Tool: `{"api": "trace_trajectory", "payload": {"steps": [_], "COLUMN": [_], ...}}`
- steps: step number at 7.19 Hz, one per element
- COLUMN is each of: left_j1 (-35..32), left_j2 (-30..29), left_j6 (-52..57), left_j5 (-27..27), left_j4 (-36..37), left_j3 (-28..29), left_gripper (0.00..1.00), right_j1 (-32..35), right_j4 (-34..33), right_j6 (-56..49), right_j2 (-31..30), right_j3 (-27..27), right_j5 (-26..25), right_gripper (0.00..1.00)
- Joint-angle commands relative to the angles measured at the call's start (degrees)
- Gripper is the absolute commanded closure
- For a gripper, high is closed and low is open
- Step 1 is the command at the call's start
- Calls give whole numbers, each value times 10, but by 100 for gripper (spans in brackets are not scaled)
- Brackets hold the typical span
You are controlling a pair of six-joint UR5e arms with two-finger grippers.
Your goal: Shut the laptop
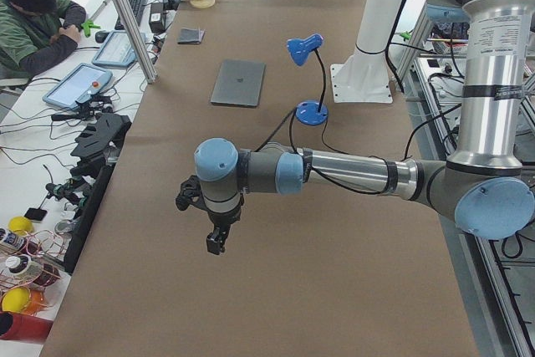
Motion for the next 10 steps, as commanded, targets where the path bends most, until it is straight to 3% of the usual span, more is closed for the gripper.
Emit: {"api": "trace_trajectory", "payload": {"steps": [1,3,10], "left_j1": [0,1,0], "left_j2": [25,36,46], "left_j6": [-1,5,4], "left_j5": [2,5,0], "left_j4": [-9,-11,-37], "left_j3": [-3,-10,-15], "left_gripper": [1,1,1], "right_j1": [1,0,-2], "right_j4": [48,60,60], "right_j6": [0,-1,-6], "right_j2": [-3,-4,-13], "right_j3": [-17,-26,-26], "right_j5": [7,33,54], "right_gripper": [0,0,0]}}
